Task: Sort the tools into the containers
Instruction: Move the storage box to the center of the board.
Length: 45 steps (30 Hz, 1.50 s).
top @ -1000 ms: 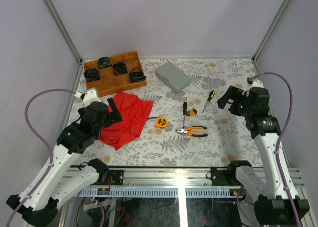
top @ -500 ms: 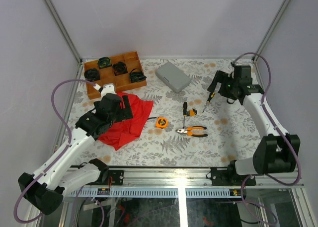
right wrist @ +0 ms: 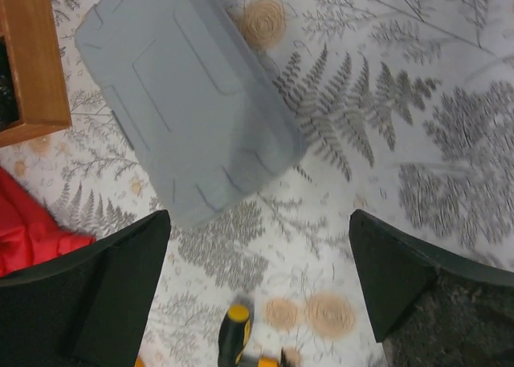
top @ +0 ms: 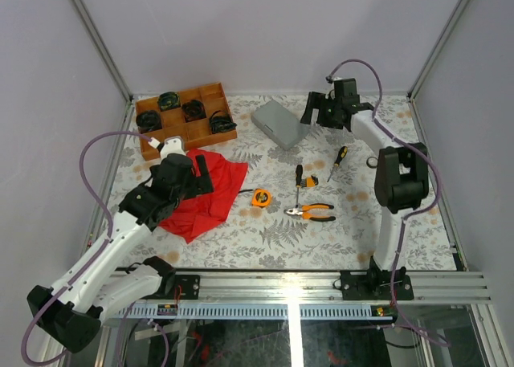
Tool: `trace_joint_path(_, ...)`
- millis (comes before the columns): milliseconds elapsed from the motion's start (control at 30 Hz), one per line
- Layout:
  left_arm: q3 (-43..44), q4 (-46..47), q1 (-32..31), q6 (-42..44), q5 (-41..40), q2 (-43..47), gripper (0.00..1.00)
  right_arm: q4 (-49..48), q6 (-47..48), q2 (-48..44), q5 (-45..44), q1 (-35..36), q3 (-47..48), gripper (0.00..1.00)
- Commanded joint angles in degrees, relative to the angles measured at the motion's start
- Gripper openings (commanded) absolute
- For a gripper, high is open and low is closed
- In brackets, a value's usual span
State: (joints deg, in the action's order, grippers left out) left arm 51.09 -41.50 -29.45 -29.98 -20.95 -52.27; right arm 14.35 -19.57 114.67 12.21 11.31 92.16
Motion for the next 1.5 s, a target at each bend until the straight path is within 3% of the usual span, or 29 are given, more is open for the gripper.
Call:
trace_joint_path(0,-0.75,3.91,0.53,1.26,1.45,0.13,1.00,-5.04,4.67,7.06,4.11,0.53,10.78,1.00)
trace_joint_path(200,-0.55,3.95,1.05,1.47,1.66,-1.09,1.00,1.64,9.05,20.98,9.20,0.49,31.80,0.99)
trace_joint_path(400,-0.47,3.81,2.62,1.40,0.92,-0.93,1.00,4.55,10.18,31.96,14.61,0.54,46.80,0.99)
trace_joint_path(700,-0.74,4.43,3.96,1.80,3.30,-2.42,1.00,-3.99,4.11,34.37,20.88,0.67,45.21,0.99)
trace_joint_path(1100,-0.89,5.05,4.04,3.20,6.94,-3.81,1.00,-1.77,3.82,38.08,21.57,2.94,46.27,1.00)
trace_joint_path(1467,-1.35,4.77,4.03,3.37,5.47,-2.87,1.00,3.77,8.40,38.81,17.78,3.44,45.04,1.00)
